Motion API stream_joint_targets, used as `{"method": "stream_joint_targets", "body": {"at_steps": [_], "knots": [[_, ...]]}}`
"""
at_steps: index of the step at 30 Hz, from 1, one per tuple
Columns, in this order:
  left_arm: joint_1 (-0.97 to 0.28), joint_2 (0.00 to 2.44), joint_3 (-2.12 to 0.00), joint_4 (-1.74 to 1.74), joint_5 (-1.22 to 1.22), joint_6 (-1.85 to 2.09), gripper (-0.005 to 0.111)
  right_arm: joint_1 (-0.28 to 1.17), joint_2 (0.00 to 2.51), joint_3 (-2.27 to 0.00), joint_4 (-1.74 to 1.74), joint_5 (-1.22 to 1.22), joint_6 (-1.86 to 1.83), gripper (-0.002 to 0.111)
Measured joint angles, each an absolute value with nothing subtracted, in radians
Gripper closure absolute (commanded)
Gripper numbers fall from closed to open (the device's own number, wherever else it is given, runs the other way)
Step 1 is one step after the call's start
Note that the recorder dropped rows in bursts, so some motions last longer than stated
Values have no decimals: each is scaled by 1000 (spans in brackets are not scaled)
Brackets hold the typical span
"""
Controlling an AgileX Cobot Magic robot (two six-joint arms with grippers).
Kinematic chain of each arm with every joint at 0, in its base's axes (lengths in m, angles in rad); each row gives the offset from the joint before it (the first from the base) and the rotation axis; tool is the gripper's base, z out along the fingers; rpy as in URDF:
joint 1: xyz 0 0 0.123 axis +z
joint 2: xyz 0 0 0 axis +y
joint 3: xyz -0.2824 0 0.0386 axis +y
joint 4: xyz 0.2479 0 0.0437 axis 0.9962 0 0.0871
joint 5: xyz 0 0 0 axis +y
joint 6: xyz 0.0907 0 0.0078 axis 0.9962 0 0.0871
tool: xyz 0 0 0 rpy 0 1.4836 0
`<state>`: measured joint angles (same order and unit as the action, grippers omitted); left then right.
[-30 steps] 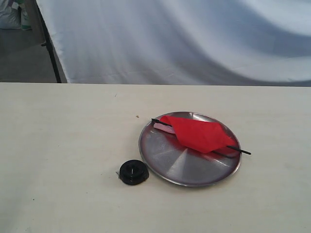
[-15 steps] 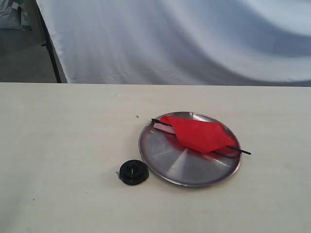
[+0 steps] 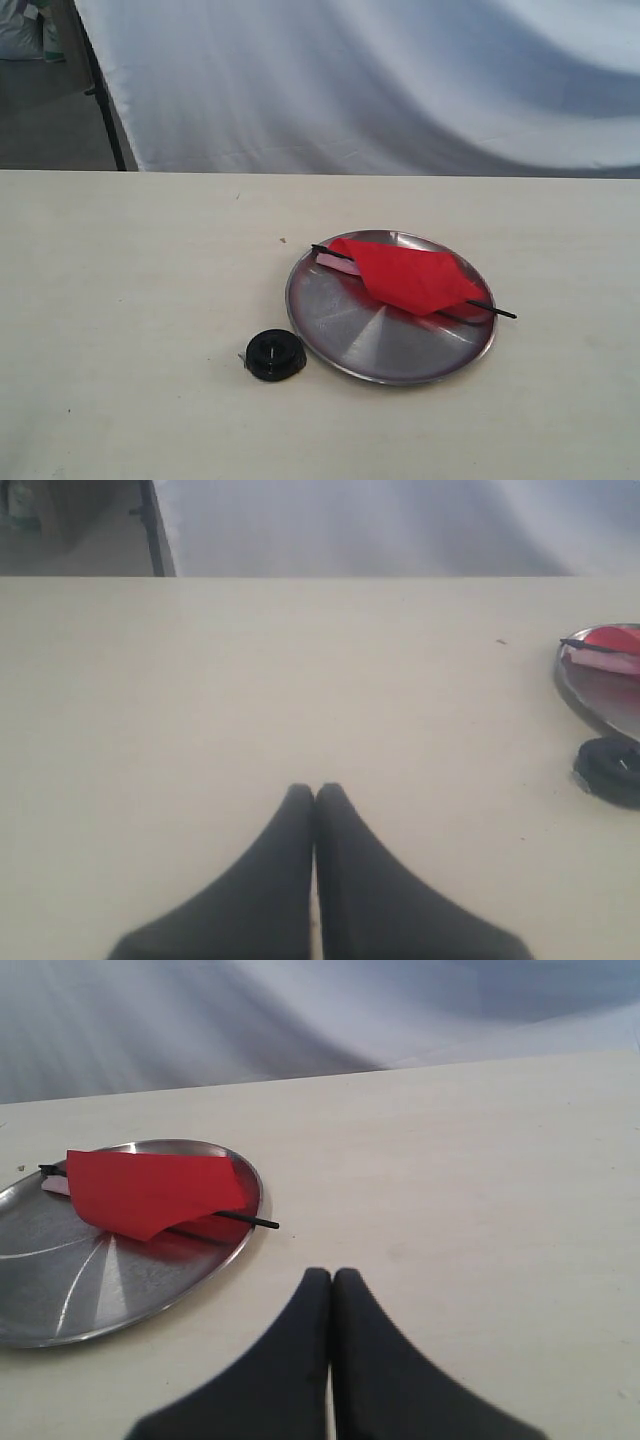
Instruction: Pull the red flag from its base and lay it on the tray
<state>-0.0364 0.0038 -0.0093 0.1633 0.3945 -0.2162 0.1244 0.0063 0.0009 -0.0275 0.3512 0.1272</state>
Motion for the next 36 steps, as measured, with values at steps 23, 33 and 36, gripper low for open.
{"method": "stream_joint_targets", "body": {"at_steps": [23,33,36], "knots": [[-36,4,-4,159,355,-216,107,124,6,1,-27,351,128,109],[-36,4,-4,159,355,-216,107,124,6,1,-27,351,128,109],[-36,4,-4,159,355,-216,107,124,6,1,-27,351,128,109]]}}
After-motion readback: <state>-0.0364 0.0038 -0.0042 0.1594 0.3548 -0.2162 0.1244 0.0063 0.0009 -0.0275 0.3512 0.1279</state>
